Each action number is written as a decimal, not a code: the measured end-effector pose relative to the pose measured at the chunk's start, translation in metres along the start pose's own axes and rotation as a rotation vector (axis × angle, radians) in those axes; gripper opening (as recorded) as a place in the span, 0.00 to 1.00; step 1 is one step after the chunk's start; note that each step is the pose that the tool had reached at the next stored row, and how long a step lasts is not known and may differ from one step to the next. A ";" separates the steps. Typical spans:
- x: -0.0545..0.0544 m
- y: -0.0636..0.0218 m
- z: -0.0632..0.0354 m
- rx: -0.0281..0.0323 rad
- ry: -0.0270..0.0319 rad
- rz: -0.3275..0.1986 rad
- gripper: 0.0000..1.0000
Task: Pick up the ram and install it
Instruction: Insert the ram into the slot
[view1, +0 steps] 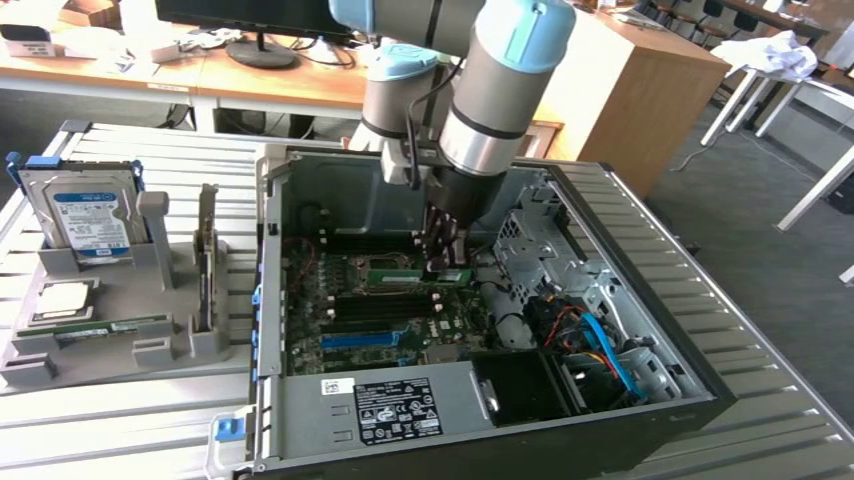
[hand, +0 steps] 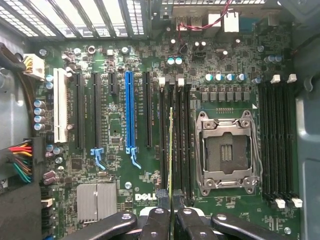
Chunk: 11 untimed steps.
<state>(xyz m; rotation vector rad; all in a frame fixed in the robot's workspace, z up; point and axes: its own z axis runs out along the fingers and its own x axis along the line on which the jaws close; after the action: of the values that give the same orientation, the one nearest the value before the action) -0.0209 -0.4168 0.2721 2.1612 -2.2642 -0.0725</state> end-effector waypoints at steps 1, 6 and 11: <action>0.000 0.0000 0.0003 -0.0001 0.0000 0.000 0.13; 0.000 -0.0001 0.0019 0.0000 0.0000 0.000 0.13; 0.000 -0.0001 0.0035 0.0000 0.0000 0.000 0.13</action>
<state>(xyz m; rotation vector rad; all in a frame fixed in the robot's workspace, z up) -0.0209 -0.4168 0.2685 2.1611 -2.2643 -0.0725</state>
